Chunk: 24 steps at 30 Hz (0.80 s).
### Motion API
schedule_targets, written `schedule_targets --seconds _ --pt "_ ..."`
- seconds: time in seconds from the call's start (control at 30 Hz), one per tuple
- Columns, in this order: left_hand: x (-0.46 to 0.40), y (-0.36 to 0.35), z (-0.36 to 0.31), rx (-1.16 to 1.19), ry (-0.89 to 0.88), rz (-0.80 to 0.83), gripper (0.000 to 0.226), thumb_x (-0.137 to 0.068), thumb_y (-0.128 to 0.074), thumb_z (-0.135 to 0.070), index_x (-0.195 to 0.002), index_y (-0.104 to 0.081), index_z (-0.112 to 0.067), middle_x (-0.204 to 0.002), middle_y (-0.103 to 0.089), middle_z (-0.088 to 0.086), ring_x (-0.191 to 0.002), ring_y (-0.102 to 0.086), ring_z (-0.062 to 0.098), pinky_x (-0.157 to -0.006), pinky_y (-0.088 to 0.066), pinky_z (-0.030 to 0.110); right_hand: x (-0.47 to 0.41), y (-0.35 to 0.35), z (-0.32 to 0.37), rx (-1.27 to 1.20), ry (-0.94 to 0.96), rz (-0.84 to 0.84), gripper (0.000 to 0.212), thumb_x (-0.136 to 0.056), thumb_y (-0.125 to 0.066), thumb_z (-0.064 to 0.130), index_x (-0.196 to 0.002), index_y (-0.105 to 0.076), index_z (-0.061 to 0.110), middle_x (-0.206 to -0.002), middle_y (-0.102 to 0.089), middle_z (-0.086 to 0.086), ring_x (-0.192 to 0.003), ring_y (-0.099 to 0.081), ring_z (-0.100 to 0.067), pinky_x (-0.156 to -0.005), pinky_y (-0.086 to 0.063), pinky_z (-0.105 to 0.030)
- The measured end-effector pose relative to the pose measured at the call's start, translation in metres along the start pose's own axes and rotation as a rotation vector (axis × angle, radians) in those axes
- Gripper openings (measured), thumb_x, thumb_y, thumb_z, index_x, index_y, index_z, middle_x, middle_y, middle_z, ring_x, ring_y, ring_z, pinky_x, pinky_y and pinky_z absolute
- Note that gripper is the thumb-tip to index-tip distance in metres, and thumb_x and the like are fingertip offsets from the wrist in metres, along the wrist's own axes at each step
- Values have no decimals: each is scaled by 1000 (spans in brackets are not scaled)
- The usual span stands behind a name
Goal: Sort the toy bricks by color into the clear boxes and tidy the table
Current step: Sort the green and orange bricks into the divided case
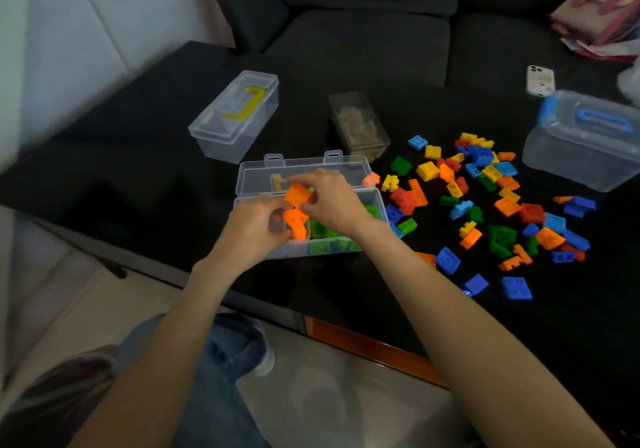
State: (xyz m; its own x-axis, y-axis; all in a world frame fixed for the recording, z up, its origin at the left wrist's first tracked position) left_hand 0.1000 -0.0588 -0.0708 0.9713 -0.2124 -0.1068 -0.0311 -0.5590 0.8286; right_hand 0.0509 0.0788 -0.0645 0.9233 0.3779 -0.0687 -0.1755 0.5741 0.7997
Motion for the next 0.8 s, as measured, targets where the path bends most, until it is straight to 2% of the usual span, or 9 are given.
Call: schedule_targets --seconds 0.13,0.23,0.33,0.43,0.5,0.6,0.67,0.73,0.8 --pt "1 -2 2 -9 2 -25 34 -79 -70 -17 -113 -65 -17 -106 -65 0 -96 -60 12 -82 -50 27 0 -3 4 161 29 65 51 -86 -59 8 -134 -52 24 -116 -59 -12 -109 -55 -27 -93 -41 -35" --pt "0 -3 1 -28 -10 -43 37 -81 -71 -24 -116 -63 -16 -112 -64 1 -101 -60 13 -85 -50 30 1 -5 10 171 35 49 45 -85 -58 8 -129 -53 15 -114 -62 -14 -105 -58 -29 -88 -46 -37" --pt "1 -5 2 -74 -31 -63 36 -80 -71 -27 -114 -63 -16 -112 -64 2 -105 -58 15 -87 -43 25 5 -6 5 224 37 22 24 -87 -58 10 -111 -64 10 -106 -66 -10 -98 -62 -26 -86 -50 -38" --pt "1 -6 4 -90 -27 -77 37 -81 -71 -30 -114 -63 -16 -111 -65 2 -105 -57 14 -86 -40 21 8 -15 5 392 116 74 27 -91 -48 15 -112 -65 20 -108 -67 -4 -102 -58 -24 -93 -44 -36" --pt "2 -6 3 -83 -44 -65 34 -82 -69 -25 -114 -62 -16 -110 -65 0 -103 -58 12 -84 -38 18 9 -18 4 359 143 61 34 -92 -44 14 -118 -62 25 -112 -65 -2 -103 -55 -24 -95 -41 -37" --pt "2 -6 4 -118 -65 -83 30 -84 -67 -21 -113 -63 -17 -106 -66 -2 -98 -60 10 -79 -38 17 18 -8 0 227 122 -38 31 -88 -49 8 -112 -65 17 -107 -65 -5 -102 -53 -24 -92 -42 -34" --pt "1 -6 8 -124 -65 -95 28 -85 -66 -24 -112 -64 -21 -104 -67 -4 -96 -61 7 -76 -39 15 28 -4 -3 162 84 -40 22 -86 -56 15 -107 -64 17 -97 -68 -4 -99 -54 -22 -88 -45 -33" --pt "0 -8 11 -127 -76 -87 25 -86 -65 -27 -110 -64 -22 -104 -67 -6 -96 -61 4 -77 -39 13 30 -8 -2 180 70 4 27 -85 -59 29 -112 -61 24 -94 -69 -2 -100 -55 -22 -86 -48 -34" --pt "0 -9 10 -110 -84 -72 24 -86 -64 -26 -110 -64 -21 -105 -67 -5 -97 -60 6 -79 -39 15 22 -11 2 219 25 14 31 -86 -57 32 -116 -62 27 -96 -69 -5 -103 -56 -25 -86 -49 -37"
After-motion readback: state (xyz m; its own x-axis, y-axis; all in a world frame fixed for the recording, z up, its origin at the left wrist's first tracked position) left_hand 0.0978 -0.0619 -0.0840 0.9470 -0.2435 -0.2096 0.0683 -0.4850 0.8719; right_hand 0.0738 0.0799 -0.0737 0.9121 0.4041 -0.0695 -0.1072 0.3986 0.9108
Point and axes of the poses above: each hand's wrist, its own x-axis away from the middle knuckle, its own y-axis out of the back of the hand, z = x × y, the point moved 3 cm from there along -x, towards the middle knuckle
